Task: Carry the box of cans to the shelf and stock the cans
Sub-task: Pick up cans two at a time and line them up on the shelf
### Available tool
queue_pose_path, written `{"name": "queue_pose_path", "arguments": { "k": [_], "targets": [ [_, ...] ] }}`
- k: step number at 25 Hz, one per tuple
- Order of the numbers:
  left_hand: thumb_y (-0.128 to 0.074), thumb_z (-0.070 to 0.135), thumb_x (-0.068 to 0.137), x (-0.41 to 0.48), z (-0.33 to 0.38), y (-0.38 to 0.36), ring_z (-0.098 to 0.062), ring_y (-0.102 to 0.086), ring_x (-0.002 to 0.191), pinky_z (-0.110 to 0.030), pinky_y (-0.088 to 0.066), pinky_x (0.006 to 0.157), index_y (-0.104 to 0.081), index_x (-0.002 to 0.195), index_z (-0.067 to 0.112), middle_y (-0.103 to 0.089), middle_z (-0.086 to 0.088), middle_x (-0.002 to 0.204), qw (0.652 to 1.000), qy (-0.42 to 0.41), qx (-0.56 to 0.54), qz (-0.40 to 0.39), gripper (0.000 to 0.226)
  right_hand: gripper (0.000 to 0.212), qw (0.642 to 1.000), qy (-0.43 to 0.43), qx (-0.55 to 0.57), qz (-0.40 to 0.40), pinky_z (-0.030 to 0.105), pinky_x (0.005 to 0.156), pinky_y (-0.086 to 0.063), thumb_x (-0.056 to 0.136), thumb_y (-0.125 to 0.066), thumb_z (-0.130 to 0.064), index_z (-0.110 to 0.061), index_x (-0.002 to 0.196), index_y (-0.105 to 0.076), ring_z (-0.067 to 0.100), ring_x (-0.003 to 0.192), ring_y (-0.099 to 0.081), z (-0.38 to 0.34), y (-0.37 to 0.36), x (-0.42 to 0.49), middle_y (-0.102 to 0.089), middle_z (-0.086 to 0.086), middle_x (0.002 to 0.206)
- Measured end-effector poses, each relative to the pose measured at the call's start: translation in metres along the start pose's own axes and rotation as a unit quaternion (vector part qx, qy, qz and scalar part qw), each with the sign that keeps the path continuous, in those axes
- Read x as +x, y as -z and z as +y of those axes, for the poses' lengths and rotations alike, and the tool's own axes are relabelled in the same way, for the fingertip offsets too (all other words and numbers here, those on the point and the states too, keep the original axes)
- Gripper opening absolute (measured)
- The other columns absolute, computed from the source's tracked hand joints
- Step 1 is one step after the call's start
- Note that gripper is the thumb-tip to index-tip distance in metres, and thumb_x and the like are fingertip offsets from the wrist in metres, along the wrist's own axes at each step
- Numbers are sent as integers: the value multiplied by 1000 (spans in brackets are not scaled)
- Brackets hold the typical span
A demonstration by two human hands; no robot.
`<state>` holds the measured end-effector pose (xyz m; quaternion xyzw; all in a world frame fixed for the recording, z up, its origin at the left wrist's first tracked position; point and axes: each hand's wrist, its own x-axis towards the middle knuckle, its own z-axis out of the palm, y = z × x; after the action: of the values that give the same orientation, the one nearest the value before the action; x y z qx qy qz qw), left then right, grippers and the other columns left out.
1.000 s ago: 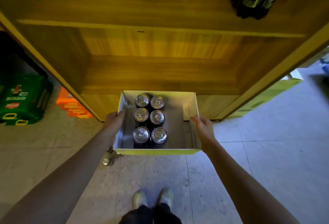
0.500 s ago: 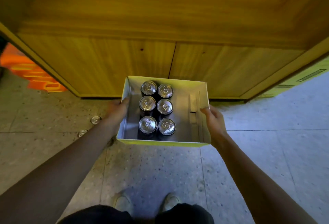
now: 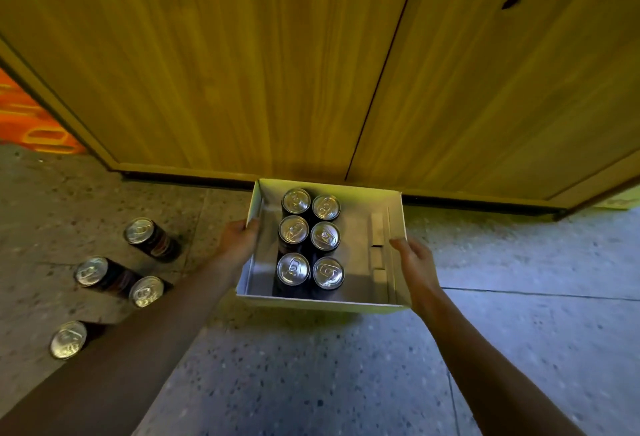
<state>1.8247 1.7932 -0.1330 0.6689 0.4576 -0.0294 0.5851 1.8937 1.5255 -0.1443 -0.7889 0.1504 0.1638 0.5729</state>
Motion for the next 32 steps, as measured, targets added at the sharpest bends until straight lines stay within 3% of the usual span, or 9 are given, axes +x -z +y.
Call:
{"name": "queue_pose_path", "arguments": {
  "k": [4, 9, 12, 18, 21, 24, 26, 29, 32],
  "targets": [
    [-46, 28, 103, 26, -24, -6, -14, -49, 72, -24, -34, 60, -59, 104, 14, -55, 0, 79, 1000, -1, -3, 10, 19, 18, 1000, -9, 8, -15, 26, 74, -41, 98, -57, -19, -29, 89, -69, 3, 91, -58, 31, -20, 22, -68, -9, 91],
    [-49, 29, 101, 47, -53, -5, -11, -47, 68, -20, -33, 56, -55, 72, 21, -52, 4, 72, 1000, 6, 4, 9, 31, 24, 1000, 1, 16, -24, 21, 71, -42, 99, -54, -16, -33, 93, -69, 0, 88, -59, 53, -32, 28, -69, -12, 91],
    [-50, 29, 101, 50, -54, -4, -6, -46, 65, -20, -34, 57, -55, 71, 21, -53, 4, 71, 1000, 5, 1, 8, 31, 23, 999, 7, 16, -31, 23, 73, -42, 99, -54, -17, -34, 98, -70, 2, 93, -60, 58, -33, 29, -70, -11, 96],
    [-50, 40, 99, 50, -64, 2, -13, -48, 70, -23, -32, 62, -57, 77, 17, -52, -1, 75, 999, -17, 9, -31, 32, 17, 998, 57, -16, -33, 23, 74, -45, 101, -55, -27, -30, 114, -66, 8, 101, -63, 64, -31, 30, -69, -12, 102],
    [-54, 40, 96, 43, -71, 8, -18, -54, 76, -27, -40, 66, -64, 94, 0, -57, -7, 78, 996, -87, 21, -22, 41, 37, 990, 93, -103, 0, 29, 84, -50, 96, -62, -35, -23, 131, -60, 18, 115, -62, 68, -29, 29, -68, -4, 121],
    [-59, 30, 96, 24, -65, 23, -7, -60, 82, -7, -43, 64, -67, 108, 8, -65, 3, 90, 979, -199, 53, -5, 27, 55, 965, 188, -169, 68, 32, 100, -42, 92, -67, -36, -18, 141, -51, 18, 130, -49, 61, -27, 10, -54, 1, 142],
    [-64, 33, 93, 10, -65, 34, -4, -59, 100, -10, -43, 79, -64, 119, 13, -62, 11, 106, 957, -277, 86, 6, 33, 54, 936, 282, -196, 75, 28, 103, -39, 92, -67, -35, -17, 141, -52, 13, 132, -46, 54, -31, -10, -50, -1, 144],
    [-66, 46, 86, -9, -74, 37, 1, -57, 103, -14, -45, 84, -65, 117, 18, -61, 12, 108, 912, -372, 174, -14, 42, 52, 914, 343, -217, 4, 24, 98, -46, 91, -68, -38, -18, 137, -55, 9, 121, -54, 55, -45, -38, -55, -5, 136],
    [-72, 50, 77, -29, -85, 21, -5, -59, 102, -23, -51, 86, -63, 120, 22, -62, 8, 113, 891, -377, 235, -93, 52, 59, 906, 326, -259, -78, 32, 90, -54, 87, -65, -55, -20, 134, -56, 10, 109, -60, 66, -60, -53, -60, -7, 126]
  ]
}}
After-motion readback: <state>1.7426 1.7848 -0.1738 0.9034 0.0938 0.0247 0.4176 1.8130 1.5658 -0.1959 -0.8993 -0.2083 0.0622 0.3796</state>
